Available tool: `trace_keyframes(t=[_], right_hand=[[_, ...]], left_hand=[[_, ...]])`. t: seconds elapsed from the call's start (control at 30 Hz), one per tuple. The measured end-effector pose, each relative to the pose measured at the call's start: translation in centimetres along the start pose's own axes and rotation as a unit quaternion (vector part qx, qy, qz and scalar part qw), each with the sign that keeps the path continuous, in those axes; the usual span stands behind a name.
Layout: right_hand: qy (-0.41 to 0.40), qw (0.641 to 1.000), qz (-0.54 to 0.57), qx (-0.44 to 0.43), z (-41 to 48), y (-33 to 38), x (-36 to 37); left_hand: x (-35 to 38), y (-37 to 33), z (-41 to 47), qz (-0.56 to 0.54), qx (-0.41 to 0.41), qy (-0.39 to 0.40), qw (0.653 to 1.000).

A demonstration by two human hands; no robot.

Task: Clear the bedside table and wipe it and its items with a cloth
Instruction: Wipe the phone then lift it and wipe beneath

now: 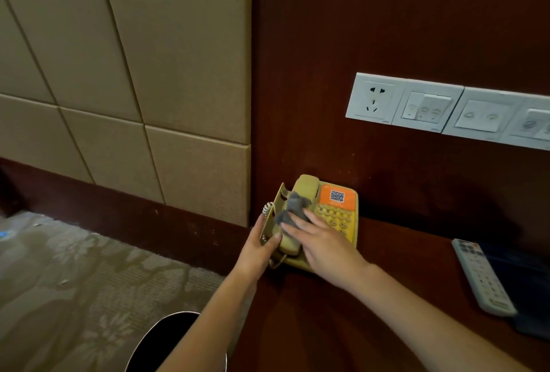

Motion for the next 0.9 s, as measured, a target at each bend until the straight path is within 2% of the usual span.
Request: trace_keyframes(t=[0.17, 0.33, 0.47, 0.6, 0.67, 0.8, 0.9], right_hand=[[-0.018, 0.988, 0.085, 0.126, 6.0, -2.0, -0.4], [0.022, 0.979, 0.057, 0.193, 10.6, -3.3, -1.3], [-0.005, 0.981, -0.002, 0.195, 9.9, -1.7, -1.6], [-0.010, 0.978, 0.029, 0.204, 5.8, 0.4, -0.3], [-0.016, 0.983, 0.028, 0.181, 2.5, 1.9, 0.0], [0.019, 0.986, 0.045, 0.160, -2.4, 4.3, 1.3], [0.017, 0.986, 0.048, 0.157, -2.8, 4.1, 1.3]], left_hand=[[-0.5, 1.0, 0.8, -0.045, -0.035, -0.004, 0.998], [-0.8, 1.2, 1.1, -0.011, -0.035, 0.034, 0.999], [-0.7, 1.0, 0.9, -0.013, -0.038, 0.030, 0.999], [-0.9, 1.4, 0.5, -0.030, -0.067, -0.005, 0.997], [-0.8, 1.5, 0.3, -0.044, -0.087, -0.013, 0.995], [-0.8, 1.3, 0.0, -0.032, -0.098, 0.020, 0.994], [-0.8, 1.3, 0.1, -0.017, -0.097, 0.035, 0.995]])
Point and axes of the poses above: each hand's wrist, its own z-axis towards the middle knuckle, its own x-axis out of the palm, y = z × x, the point moved 3 cm from there along z, towards the middle knuckle, and after that the axes turned 14 degrees about x, right-handed, at the moved point
